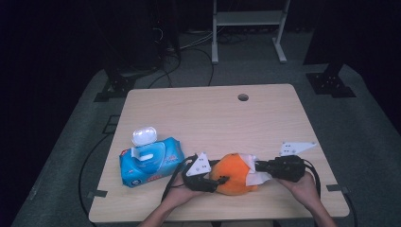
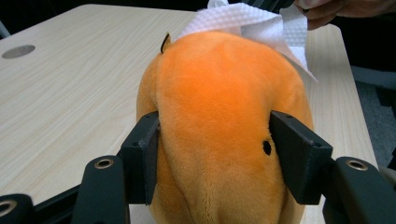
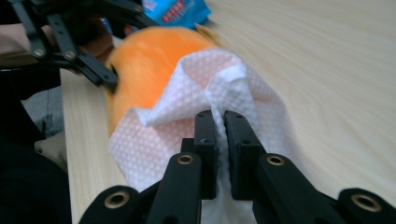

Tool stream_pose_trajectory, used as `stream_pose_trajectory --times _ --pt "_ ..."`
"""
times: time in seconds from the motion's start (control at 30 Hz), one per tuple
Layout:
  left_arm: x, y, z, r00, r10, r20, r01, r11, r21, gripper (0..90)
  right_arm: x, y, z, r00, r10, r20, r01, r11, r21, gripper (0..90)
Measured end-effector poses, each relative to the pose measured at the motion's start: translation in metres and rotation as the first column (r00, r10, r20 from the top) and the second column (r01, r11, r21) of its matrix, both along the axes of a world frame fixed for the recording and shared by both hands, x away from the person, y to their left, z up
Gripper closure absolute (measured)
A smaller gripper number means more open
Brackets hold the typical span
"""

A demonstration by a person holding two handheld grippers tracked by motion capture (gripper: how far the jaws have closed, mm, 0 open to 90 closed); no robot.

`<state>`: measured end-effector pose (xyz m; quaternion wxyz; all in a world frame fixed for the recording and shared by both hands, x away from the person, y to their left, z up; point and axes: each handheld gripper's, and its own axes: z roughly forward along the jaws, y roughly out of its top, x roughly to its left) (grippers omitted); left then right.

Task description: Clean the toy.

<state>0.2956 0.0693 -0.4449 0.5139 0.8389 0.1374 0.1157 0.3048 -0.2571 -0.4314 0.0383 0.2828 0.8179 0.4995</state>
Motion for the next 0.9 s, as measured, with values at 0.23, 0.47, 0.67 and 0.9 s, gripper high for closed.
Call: stream_pose_trajectory --times 0.23,0.47,0.67,0.9 --pt "0.004 0.003 -0.002 0.9988 0.035 -0.035 -0.035 0.9993 -0.016 37.6 -0.001 0.009 -0.005 0.9979 0.052 -0.039 -0.053 0.9976 -0.044 83.0" --pt "-0.004 -0.005 0.001 0.9978 -0.019 0.063 0.019 0.9998 -0.001 38.2 -0.004 0.000 0.018 0.9988 0.026 0.042 -0.028 0.9983 0.052 83.0" --pt "-0.008 -0.010 0.003 0.9969 -0.036 0.070 0.037 0.9993 -0.009 29.8 -0.002 0.016 0.022 0.9957 0.048 0.080 -0.048 0.9988 0.007 82.7" --pt "0.006 -0.010 0.000 0.9882 -0.006 -0.153 -0.006 0.9971 -0.076 14.8 -0.009 0.015 0.012 0.9912 0.130 0.021 -0.128 0.9880 -0.087 82.6"
